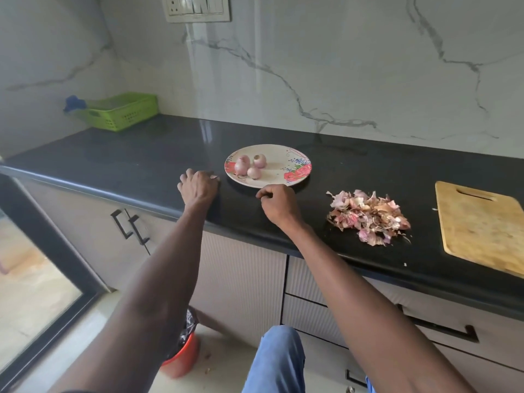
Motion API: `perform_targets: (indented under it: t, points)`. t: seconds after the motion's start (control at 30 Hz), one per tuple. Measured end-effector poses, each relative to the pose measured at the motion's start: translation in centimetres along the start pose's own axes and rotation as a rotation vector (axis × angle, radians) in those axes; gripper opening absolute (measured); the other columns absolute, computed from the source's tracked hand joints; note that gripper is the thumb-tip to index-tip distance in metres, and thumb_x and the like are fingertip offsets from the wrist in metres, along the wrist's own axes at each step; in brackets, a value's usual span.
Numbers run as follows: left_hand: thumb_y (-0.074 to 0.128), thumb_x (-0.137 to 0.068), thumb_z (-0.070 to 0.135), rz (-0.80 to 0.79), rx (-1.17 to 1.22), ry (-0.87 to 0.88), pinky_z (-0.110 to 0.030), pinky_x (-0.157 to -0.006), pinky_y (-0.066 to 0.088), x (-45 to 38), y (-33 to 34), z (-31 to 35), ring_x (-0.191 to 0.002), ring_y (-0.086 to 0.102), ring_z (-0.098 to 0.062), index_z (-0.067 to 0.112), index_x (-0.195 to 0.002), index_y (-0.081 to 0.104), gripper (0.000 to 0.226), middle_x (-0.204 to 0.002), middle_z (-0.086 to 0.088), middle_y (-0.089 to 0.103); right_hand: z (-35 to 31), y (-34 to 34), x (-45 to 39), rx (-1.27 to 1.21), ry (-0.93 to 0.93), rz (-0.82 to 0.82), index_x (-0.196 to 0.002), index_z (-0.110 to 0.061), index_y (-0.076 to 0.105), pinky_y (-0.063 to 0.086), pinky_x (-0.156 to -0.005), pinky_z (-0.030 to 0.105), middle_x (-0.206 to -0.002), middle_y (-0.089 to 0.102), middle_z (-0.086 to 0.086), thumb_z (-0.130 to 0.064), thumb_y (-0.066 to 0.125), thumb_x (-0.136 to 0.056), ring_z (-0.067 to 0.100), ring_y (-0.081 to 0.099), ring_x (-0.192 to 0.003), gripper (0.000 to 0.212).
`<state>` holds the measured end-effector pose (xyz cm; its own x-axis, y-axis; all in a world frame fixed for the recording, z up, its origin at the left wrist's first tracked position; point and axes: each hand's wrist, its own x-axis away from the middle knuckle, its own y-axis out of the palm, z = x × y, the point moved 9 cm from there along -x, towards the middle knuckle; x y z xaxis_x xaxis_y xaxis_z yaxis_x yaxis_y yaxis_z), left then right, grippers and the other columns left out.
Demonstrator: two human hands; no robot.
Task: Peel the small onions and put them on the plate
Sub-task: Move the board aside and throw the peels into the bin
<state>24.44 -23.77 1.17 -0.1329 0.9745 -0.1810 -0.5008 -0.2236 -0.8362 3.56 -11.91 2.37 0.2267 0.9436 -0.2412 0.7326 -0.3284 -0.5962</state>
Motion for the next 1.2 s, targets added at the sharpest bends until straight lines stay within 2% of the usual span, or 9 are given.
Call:
perform_targets:
  t: [0.37,0.53,0.67,0.8,0.9,1.0,1.07,1.13,1.2]
  points:
    - [0.056,-0.095,0.020,0.058,0.130,0.023,-0.046,-0.095,0.045,1.3,-0.2,1.1,-0.111,0.055,-0.043,-0.003,-0.098,0.072,0.028,-0.115,-0.024,0.067,0.3,-1.1,1.2,-0.068,0.044,0.041,-0.098,-0.004,0.076,0.043,-0.072,0.018,-0.097,0.074,0.008,0.002,0.055,-0.093,0.013,0.062,-0.084,0.022]
    - [0.066,-0.093,0.026,0.066,0.490,0.077,-0.038,-0.071,0.044,10.7,0.1,5.2,-0.084,0.062,-0.034,0.003,-0.077,0.066,0.028,-0.089,-0.017,0.070,0.6,-6.2,3.9,-0.165,-0.041,0.343,-0.094,-0.004,0.076,0.047,-0.077,0.018,-0.094,0.075,0.006,0.006,0.057,-0.089,0.017,0.067,-0.087,0.022]
    - [0.075,-0.089,0.026,-0.150,0.677,0.268,-0.017,-0.065,0.044,16.8,3.8,12.9,-0.067,0.060,0.003,0.011,-0.093,0.079,0.016,-0.084,0.000,0.074,2.5,-12.9,7.2,-0.206,-0.114,0.661,-0.092,-0.004,0.076,0.054,-0.077,0.023,-0.094,0.074,0.005,0.007,0.057,-0.086,0.014,0.067,-0.084,0.022]
    - [0.071,-0.089,0.013,-0.303,0.693,0.395,-0.021,-0.085,0.053,19.1,6.7,19.1,-0.092,0.071,-0.007,0.014,-0.110,0.078,0.022,-0.101,0.000,0.078,6.4,-19.8,9.9,-0.085,-0.050,0.874,-0.094,-0.004,0.074,0.052,-0.083,0.019,-0.098,0.072,0.006,0.004,0.059,-0.086,0.012,0.065,-0.090,0.019]
    - [0.064,-0.095,0.017,-0.336,0.756,0.447,-0.031,-0.091,0.056,19.4,7.6,21.1,-0.092,0.070,-0.005,0.015,-0.117,0.075,0.025,-0.103,0.006,0.077,10.2,-22.3,10.8,0.012,0.116,0.794,-0.110,-0.006,0.071,0.050,-0.088,0.027,-0.113,0.068,0.006,-0.016,0.063,-0.096,0.016,0.062,-0.104,0.019]
    - [0.054,-0.101,0.025,-0.248,0.833,0.427,-0.039,-0.090,0.054,18.6,7.4,20.9,-0.090,0.067,-0.016,0.015,-0.114,0.073,0.026,-0.096,0.002,0.073,13.2,-21.8,10.0,0.023,0.312,0.522,-0.137,-0.009,0.054,0.037,-0.095,0.024,-0.141,0.054,0.010,-0.051,0.054,-0.099,0.021,0.051,-0.128,0.057]
    - [0.046,-0.103,0.032,-0.212,0.836,0.442,-0.048,-0.088,0.053,18.0,7.4,21.1,-0.089,0.061,-0.025,0.017,-0.091,0.069,0.030,-0.086,-0.001,0.064,13.9,-20.9,9.3,-0.023,0.373,0.388,-0.147,-0.010,0.042,0.036,-0.102,0.031,-0.152,0.043,0.012,-0.065,0.049,-0.096,0.024,0.045,-0.136,0.076]
    - [0.036,-0.105,0.047,-0.302,0.809,0.445,-0.052,-0.084,0.052,18.0,8.4,21.8,-0.086,0.057,-0.035,0.027,-0.074,0.052,0.040,-0.075,-0.001,0.051,13.5,-19.8,8.4,-0.018,0.360,0.286,-0.152,-0.013,0.036,0.035,-0.107,0.038,-0.157,0.037,0.011,-0.073,0.052,-0.090,0.026,0.041,-0.140,0.088]
    - [0.029,-0.101,0.065,-0.454,0.832,0.373,-0.048,-0.093,0.050,18.6,9.5,22.6,-0.096,0.062,-0.025,0.022,-0.088,0.058,0.054,-0.092,0.003,0.064,12.8,-18.6,7.4,0.048,0.312,0.177,-0.154,-0.016,0.032,0.033,-0.110,0.042,-0.159,0.033,0.009,-0.072,0.060,-0.085,0.027,0.036,-0.143,0.093]
